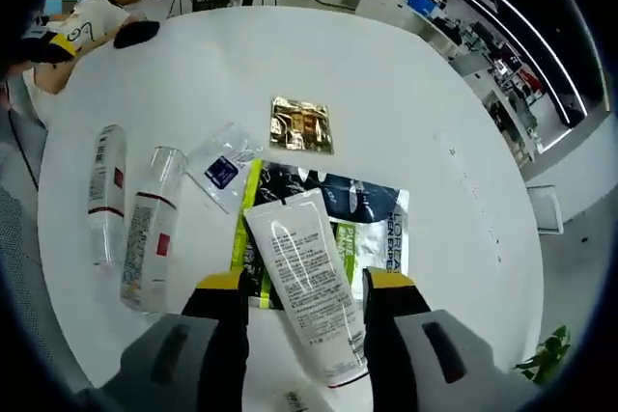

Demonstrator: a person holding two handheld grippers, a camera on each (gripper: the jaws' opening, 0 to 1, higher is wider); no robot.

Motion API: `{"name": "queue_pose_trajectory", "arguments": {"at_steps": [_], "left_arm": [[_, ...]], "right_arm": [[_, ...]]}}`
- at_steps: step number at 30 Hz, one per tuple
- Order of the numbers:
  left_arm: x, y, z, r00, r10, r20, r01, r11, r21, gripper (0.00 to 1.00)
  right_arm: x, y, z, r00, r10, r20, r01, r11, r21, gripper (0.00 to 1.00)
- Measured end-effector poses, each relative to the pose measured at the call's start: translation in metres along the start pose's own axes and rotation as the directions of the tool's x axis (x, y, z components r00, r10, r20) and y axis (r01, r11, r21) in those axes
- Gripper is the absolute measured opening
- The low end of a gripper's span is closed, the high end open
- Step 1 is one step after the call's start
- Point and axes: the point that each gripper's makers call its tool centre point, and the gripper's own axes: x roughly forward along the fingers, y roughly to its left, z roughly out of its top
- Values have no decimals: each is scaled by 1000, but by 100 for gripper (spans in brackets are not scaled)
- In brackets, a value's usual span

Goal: Arrange the skincare products in the storage area until every visible bottle or jar stands upright without overlapping.

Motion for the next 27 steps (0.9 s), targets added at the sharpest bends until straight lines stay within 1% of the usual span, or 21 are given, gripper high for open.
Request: {"name": "queue_pose_trajectory", "arguments": {"at_steps": [6, 7, 9, 12, 13, 15, 22, 25, 27], "left_arm": [[5, 0, 1, 1000, -6, -3, 6, 1000, -3, 93], [5, 0, 1, 1000, -9, -3, 9, 1000, -5, 93], [6, 1, 0, 1000, -10, -5, 10, 1000, -7, 93], [6, 2, 0, 1000, -12, -8, 12, 1000, -9, 93], [6, 2, 0, 1000, -12, -9, 12, 1000, -9, 93], [7, 2, 0, 1000, -13, -9, 13, 1000, -10, 93], [11, -2, 1, 1000, -26, -9, 26, 1000, -11, 92], [11, -3, 2, 999, -31, -5, 31, 999, -8, 92], [11, -4, 1, 999, -33, -7, 33, 999, -5, 92]], "right_arm": [[7, 0, -2, 999, -2, -40, 3, 1000, 22, 40], [6, 1, -2, 999, 11, -39, -9, 999, 36, 38], [8, 0, 1, 1000, 9, -24, -7, 999, 49, 37], [12, -4, 2, 1000, 15, -20, -13, 998, 62, 36], [12, -5, 2, 1000, 15, -17, -14, 996, 85, 36], [13, -5, 1, 1000, 18, -17, -16, 994, 104, 36], [16, -3, 4, 999, 29, -14, -29, 999, 26, 34], [19, -4, 9, 1000, 9, -14, -9, 999, -53, 32], [15, -1, 15, 1000, -12, 3, 13, 997, -79, 28]]}}
